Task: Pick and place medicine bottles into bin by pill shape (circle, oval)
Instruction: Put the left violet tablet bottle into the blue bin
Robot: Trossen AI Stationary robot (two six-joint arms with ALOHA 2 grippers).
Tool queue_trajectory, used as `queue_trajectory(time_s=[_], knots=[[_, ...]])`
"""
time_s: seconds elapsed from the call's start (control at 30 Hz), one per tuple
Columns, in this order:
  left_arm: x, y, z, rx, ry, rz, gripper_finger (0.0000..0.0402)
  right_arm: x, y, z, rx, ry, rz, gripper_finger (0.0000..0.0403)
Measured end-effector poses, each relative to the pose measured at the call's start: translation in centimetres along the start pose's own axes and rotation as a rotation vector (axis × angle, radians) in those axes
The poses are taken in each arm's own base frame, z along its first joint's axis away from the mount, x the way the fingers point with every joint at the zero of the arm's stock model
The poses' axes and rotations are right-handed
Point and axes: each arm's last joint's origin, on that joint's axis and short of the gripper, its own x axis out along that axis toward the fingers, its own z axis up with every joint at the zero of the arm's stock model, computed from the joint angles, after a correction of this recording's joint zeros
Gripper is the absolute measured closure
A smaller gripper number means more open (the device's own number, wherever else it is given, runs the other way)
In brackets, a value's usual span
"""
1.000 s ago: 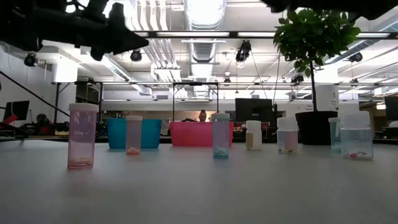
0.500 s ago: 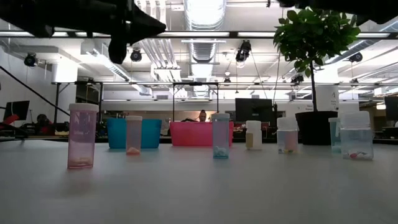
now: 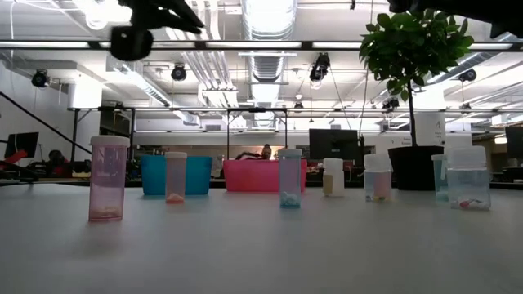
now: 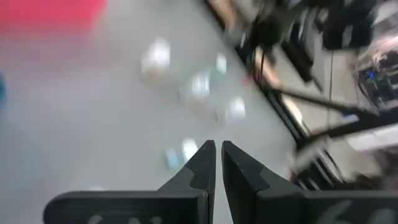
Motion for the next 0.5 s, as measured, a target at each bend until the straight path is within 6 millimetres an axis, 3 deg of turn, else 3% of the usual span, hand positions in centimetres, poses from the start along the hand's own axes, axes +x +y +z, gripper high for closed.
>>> queue_trajectory(time_s=[0.13,0.33,0.5], knots=[[-1.2,-1.4,-1.3,-0.149,0.204,-0.048,0.0392,-0.1,0.1,-0.3,0.016,0.014,-0.002,0.0177],[-1.9,-1.9,-5.4,-0.258,0.386,-0.009,0.0392,0.0,0.0,-0.1,0.038,0.008,-0.006,0.0177],[-3.0,-0.7,-8.7,-0.322,0.583,0.285,0.04,0.0,0.0,-0.1,0.036,0.01,-0.01,0.0177]])
